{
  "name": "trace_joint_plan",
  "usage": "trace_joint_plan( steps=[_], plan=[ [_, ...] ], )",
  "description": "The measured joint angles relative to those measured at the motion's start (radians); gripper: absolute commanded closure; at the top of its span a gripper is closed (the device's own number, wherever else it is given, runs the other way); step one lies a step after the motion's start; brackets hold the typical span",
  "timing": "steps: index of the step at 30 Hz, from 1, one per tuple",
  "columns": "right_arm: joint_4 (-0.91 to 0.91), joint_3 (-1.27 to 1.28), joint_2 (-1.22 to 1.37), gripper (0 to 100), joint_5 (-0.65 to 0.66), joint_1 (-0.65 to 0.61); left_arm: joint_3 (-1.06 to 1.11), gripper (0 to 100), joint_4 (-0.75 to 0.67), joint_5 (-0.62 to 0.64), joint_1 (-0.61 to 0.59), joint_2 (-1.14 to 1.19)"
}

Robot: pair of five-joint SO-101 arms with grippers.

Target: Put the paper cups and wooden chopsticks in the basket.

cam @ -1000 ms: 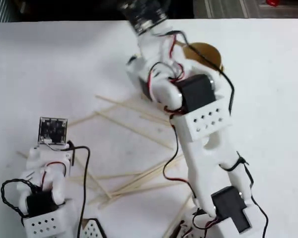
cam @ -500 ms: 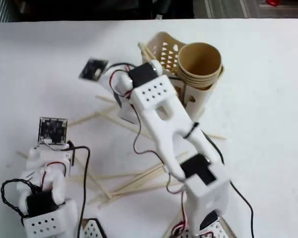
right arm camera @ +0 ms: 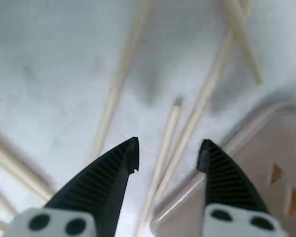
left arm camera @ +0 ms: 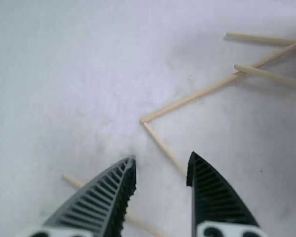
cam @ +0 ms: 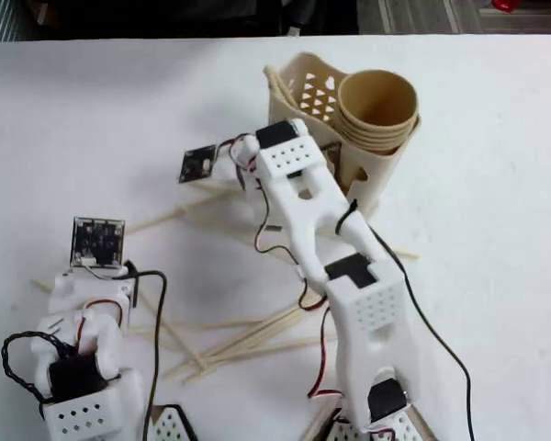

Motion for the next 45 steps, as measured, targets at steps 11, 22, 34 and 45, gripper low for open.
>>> trace_joint_plan(
  steps=[11, 22, 34, 45],
  plan=[
    [-0.091, 0.000, 0.087, 75.2, 0.000, 0.002, 0.000, 82, 0.000, 0.000, 0.000, 0.000],
    [-0.103, -0.029, 0.152, 97.3, -0.026, 0.000, 0.000, 82, 0.000, 0.000, 0.000, 0.000],
    [0.066, -0.017, 0.089, 98.1, -0.100, -0.120, 0.000, 82, 0.000, 0.000, 0.000, 0.000],
    [0.112, -0.015, -0.130, 98.1, -0.245, -0.133, 0.000, 82, 0.000, 0.000, 0.000, 0.000]
  ],
)
